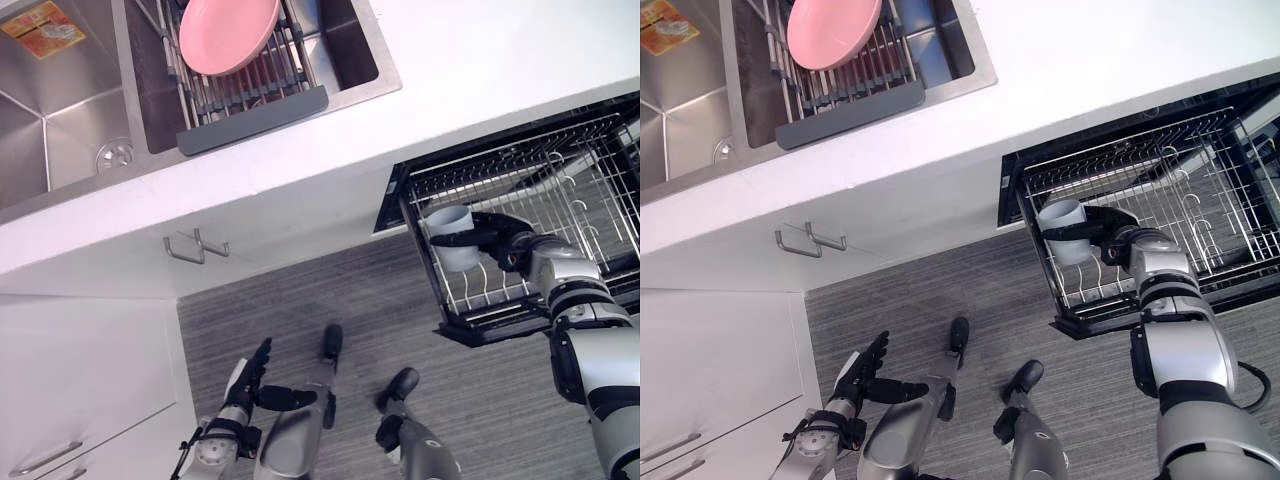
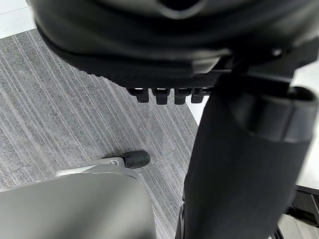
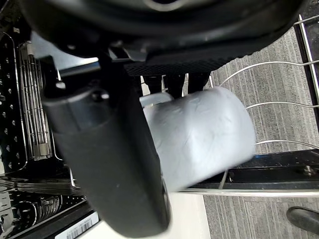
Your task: Walk over to the sink, pick up the cup, carry it to the dishwasher, place the cup inside the dishwasher, then close the dishwasher door
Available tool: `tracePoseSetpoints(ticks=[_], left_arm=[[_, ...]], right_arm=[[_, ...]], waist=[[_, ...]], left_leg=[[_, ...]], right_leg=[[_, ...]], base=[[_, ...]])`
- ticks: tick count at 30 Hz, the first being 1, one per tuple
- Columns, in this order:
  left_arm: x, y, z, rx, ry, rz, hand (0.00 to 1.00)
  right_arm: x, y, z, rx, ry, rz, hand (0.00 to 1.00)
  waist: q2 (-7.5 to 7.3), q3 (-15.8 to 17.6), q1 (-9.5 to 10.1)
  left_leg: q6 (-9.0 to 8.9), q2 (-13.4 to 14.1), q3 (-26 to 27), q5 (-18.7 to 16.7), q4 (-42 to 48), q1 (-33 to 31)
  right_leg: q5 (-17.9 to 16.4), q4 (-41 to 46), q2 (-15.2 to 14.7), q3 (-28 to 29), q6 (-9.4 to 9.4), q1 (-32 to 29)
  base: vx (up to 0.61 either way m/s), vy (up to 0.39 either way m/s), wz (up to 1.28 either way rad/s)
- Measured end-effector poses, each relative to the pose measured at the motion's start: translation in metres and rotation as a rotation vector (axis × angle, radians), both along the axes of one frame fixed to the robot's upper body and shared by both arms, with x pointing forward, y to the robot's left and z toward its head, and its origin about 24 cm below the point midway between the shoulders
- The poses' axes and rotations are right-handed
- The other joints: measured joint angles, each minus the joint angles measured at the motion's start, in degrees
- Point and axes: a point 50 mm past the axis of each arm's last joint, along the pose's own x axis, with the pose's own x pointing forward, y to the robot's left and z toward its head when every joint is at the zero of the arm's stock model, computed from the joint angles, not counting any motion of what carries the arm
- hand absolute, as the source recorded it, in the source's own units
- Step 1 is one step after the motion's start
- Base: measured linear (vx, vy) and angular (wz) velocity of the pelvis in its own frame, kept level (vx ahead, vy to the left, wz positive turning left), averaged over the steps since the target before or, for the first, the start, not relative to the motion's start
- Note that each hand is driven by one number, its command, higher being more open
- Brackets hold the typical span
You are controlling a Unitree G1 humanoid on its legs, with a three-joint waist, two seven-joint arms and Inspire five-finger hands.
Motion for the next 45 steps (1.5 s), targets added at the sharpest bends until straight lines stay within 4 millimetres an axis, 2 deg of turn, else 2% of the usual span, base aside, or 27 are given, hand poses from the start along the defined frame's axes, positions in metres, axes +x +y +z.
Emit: tracePoseSetpoints(ticks=[7, 10, 13, 15, 17, 18, 20, 21, 23, 25, 27, 28, 30, 31, 32, 33, 34, 35, 37, 39, 40, 41, 42, 43, 44, 45], left_arm=[[0.001, 0.0, 0.0, 0.005, 0.001, 0.002, 1.0], [-0.002, 0.002, -0.003, 0.017, 0.018, 0.012, 1.0], [-0.007, 0.011, -0.008, 0.025, 0.044, 0.074, 1.0], [-0.013, 0.018, -0.014, 0.041, 0.076, 0.115, 1.0], [-0.026, 0.03, -0.023, 0.048, 0.125, 0.187, 1.0], [-0.03, 0.033, -0.025, 0.051, 0.135, 0.204, 1.0], [-0.042, 0.042, -0.03, 0.055, 0.164, 0.263, 1.0], [-0.045, 0.043, -0.031, 0.055, 0.171, 0.277, 1.0], [-0.061, 0.046, -0.038, 0.046, 0.209, 0.348, 1.0], [-0.076, 0.048, -0.044, 0.051, 0.239, 0.416, 1.0], [-0.092, 0.048, -0.048, 0.058, 0.264, 0.48, 1.0], [-0.1, 0.047, -0.049, 0.058, 0.271, 0.509, 1.0], [-0.108, 0.046, -0.051, 0.061, 0.276, 0.552, 1.0], [-0.113, 0.046, -0.051, 0.074, 0.281, 0.562, 1.0], [-0.118, 0.048, -0.052, 0.089, 0.295, 0.562, 1.0], [-0.122, 0.049, -0.054, 0.106, 0.315, 0.552, 1.0], [-0.124, 0.049, -0.055, 0.11, 0.323, 0.552, 1.0], [-0.128, 0.047, -0.057, 0.099, 0.333, 0.571, 1.0], [-0.136, 0.043, -0.059, 0.104, 0.356, 0.566, 1.0], [-0.139, 0.04, -0.06, 0.121, 0.375, 0.526, 1.0], [-0.142, 0.036, -0.063, 0.118, 0.4, 0.513, 1.0], [-0.148, 0.033, -0.066, 0.125, 0.436, 0.494, 1.0], [-0.15, 0.032, -0.067, 0.129, 0.447, 0.491, 1.0], [-0.152, 0.033, -0.068, 0.144, 0.467, 0.479, 1.0], [-0.152, 0.038, -0.068, 0.171, 0.48, 0.452, 1.0], [-0.152, 0.04, -0.068, 0.181, 0.482, 0.441, 1.0]], right_arm=[[0.007, 0.007, 0.014, -0.003, -0.066, -0.005, 1.0], [0.009, 0.017, 0.026, 0.005, -0.191, 0.025, 1.0], [0.004, 0.039, 0.03, 0.075, -0.337, 0.089, 1.0], [-0.006, 0.052, 0.018, 0.134, -0.388, 0.114, 1.0], [-0.027, 0.073, -0.017, 0.199, -0.373, 0.141, 1.0], [-0.034, 0.078, -0.026, 0.217, -0.361, 0.145, 1.0], [-0.064, 0.093, -0.063, 0.281, -0.305, 0.147, 1.0], [-0.072, 0.096, -0.07, 0.296, -0.294, 0.146, 1.0], [-0.104, 0.109, -0.092, 0.372, -0.262, 0.139, 1.0], [-0.126, 0.117, -0.101, 0.432, -0.268, 0.141, 1.0], [-0.14, 0.121, -0.099, 0.45, -0.312, 0.157, 1.0], [-0.145, 0.118, -0.09, 0.418, -0.368, 0.164, 1.0], [-0.151, 0.102, -0.067, 0.351, -0.502, 0.13, 1.0], [-0.153, 0.094, -0.058, 0.326, -0.56, 0.109, 1.0], [-0.154, 0.088, -0.05, 0.304, -0.609, 0.09, 1.0], [-0.158, 0.075, -0.041, 0.265, -0.668, 0.052, 1.0], [-0.159, 0.069, -0.037, 0.243, -0.692, 0.034, 1.0], [-0.158, 0.059, -0.029, 0.206, -0.726, 0.019, 1.0], [-0.154, 0.058, -0.021, 0.188, -0.761, 0.043, 1.0], [-0.155, 0.061, -0.019, 0.215, -0.791, 0.083, 1.0], [-0.155, 0.063, -0.02, 0.23, -0.79, 0.106, 1.0], [-0.157, 0.065, -0.023, 0.24, -0.78, 0.116, 1.0], [-0.157, 0.066, -0.024, 0.246, -0.776, 0.12, 1.0], [-0.16, 0.068, -0.029, 0.263, -0.763, 0.116, 1.0], [-0.164, 0.069, -0.034, 0.283, -0.753, 0.098, 1.0], [-0.166, 0.069, -0.036, 0.287, -0.748, 0.088, 1.0]], waist=[[-0.27, 0.2, -0.02], [-0.93, 0.3, -0.19], [-2.51, 0.1, -1.48], [-3.89, -0.6, -2.1], [-5.98, -1.8, -4.1], [-6.53, -2.2, -4.61], [-8.15, -4.0, -5.44], [-8.31, -4.5, -5.65], [-8.4, -6.9, -7.1], [-8.28, -9.4, -7.85], [-8.17, -11.5, -8.26], [-7.95, -12.5, -8.32], [-7.42, -13.8, -8.58], [-7.33, -14.5, -8.54], [-7.38, -15.1, -8.62], [-7.49, -15.7, -8.81], [-7.47, -16.1, -8.97], [-7.16, -16.4, -9.24], [-6.78, -17.5, -8.51], [-6.53, -18.6, -8.62], [-5.8, -19.0, -8.82], [-4.89, -19.6, -9.27], [-4.84, -19.6, -9.72], [-5.24, -19.8, -10.62], [-5.64, -20.0, -12.41], [-5.9, -20.2, -13.26]], left_leg=[[-0.3, 0.4, 0.3, 0.2, -0.1, 0.8], [-0.5, 0.8, 1.3, 0.4, -1.0, 2.7], [-0.75, 1.1, 2.3, 0.2, -1.1, 3.6], [-0.95, 1.3, 3.2, -0.1, -1.2, 4.3], [-1.3, 1.3, 3.5, -0.5, -1.1, 5.6], [-1.45, 1.3, 3.6, -0.6, -1.1, 5.8], [-1.84, 1.4, 4.4, -1.1, -1.1, 6.4], [-1.83, 1.4, 4.6, -1.2, -1.1, 6.6], [-1.98, 1.3, 5.0, -2.0, -1.4, 7.7], [-2.11, 1.2, 5.0, -2.7, -1.4, 8.9], [-2.0, 1.2, 4.7, -3.4, -1.4, 10.0], [-2.03, 1.1, 4.0, -3.7, -1.4, 10.6], [-2.01, 0.5, 1.3, -3.6, -1.4, 10.7], [-1.96, 0.4, 1.7, -3.7, -1.4, 10.9], [-1.63, 0.8, 4.7, -3.9, -1.4, 11.2], [-0.55, 1.7, 11.8, -4.8, 0.8, 11.5], [-0.21, 2.4, 16.2, -6.0, 3.4, 11.1], [-0.79, 3.3, 21.5, -8.6, 7.3, 10.9], [-0.15, 2.5, 21.0, -10.5, 9.5, 10.7], [0.56, 0.6, 19.5, -11.1, 7.5, 11.6], [1.04, -0.3, 18.9, -11.5, 5.4, 13.5], [1.32, -0.6, 18.3, -11.5, 3.7, 15.5], [1.36, -0.8, 18.1, -11.5, 3.2, 16.4], [1.9, -1.2, 16.6, -11.9, 2.8, 17.9], [1.8, -1.0, 14.0, -11.8, 2.9, 18.4], [1.95, -0.9, 12.6, -11.8, 2.9, 18.7]], right_leg=[[-0.1, 0.0, 0.4, 0.2, -0.14, 0.6], [-0.1, -0.1, 0.6, 1.2, -0.19, 1.7], [-0.1, -0.1, 0.8, 2.2, -0.24, 2.2], [-0.2, -0.2, 0.9, 3.1, -0.3, 2.4], [-0.3, -0.7, 1.0, 3.5, -0.08, 3.7], [-0.4, -0.8, 1.0, 3.5, -0.02, 3.9], [-0.5, -1.0, 1.1, 4.4, 0.12, 4.1], [-0.6, -1.0, 1.1, 4.6, 0.19, 4.2], [-0.8, -1.3, 1.0, 5.1, 0.63, 5.3], [-1.1, -1.9, 1.0, 5.2, 0.98, 6.7], [-1.5, -2.2, 1.1, 4.9, 1.04, 8.2], [-2.0, -2.3, 1.1, 4.2, 1.34, 9.3], [-2.6, -3.1, 1.1, 0.3, 1.75, 11.6], [-2.9, -3.3, 0.9, -1.6, 1.88, 12.7], [-3.0, -3.6, 0.6, -3.9, 1.81, 14.0], [-3.4, -3.5, -0.4, -7.5, 2.4, 15.9], [-3.8, -3.3, -1.0, -9.4, 2.9, 16.8], [-4.6, -2.3, -2.1, -11.6, 4.07, 18.3], [-5.1, -1.2, -3.7, -12.8, 5.03, 19.5], [-6.1, 2.4, -6.0, -12.9, 6.3, 19.3], [-7.1, 8.1, -8.2, -12.1, 6.37, 18.3], [-7.7, 16.8, -11.1, -10.3, 5.55, 16.1], [-7.6, 22.2, -12.9, -8.8, 5.14, 14.6], [-8.7, 32.9, -14.6, -1.9, -0.84, 9.6], [-11.3, 36.6, -11.5, 6.5, 0.61, 6.3], [-12.6, 36.1, -9.6, 9.6, 0.97, 5.3]], base=[[0.03, -0.014, -0.01], [0.02, -0.02, -0.15], [0.03, -0.022, -0.17], [0.04, -0.019, -0.18], [0.06, -0.014, -0.12], [0.06, -0.009, -0.07], [0.05, -0.004, -0.17], [0.05, 0.002, -0.19], [0.05, 0.004, -0.12], [0.08, 0.001, -0.03], [0.07, -0.006, 0.08], [0.04, -0.011, 0.36], [0.06, -0.011, 0.83], [0.06, 0.001, 1.04], [0.08, 0.016, 1.25], [0.11, 0.07, 1.27], [0.16, 0.126, 1.4], [0.16, 0.177, 1.02], [0.11, 0.166, 0.6], [0.11, 0.167, 0.38], [0.11, 0.202, 0.27], [0.11, 0.212, 0.21], [0.13, 0.198, 0.25], [0.16, 0.138, 0.63], [0.23, 0.1, 0.84], [0.25, 0.036, 1.14]])
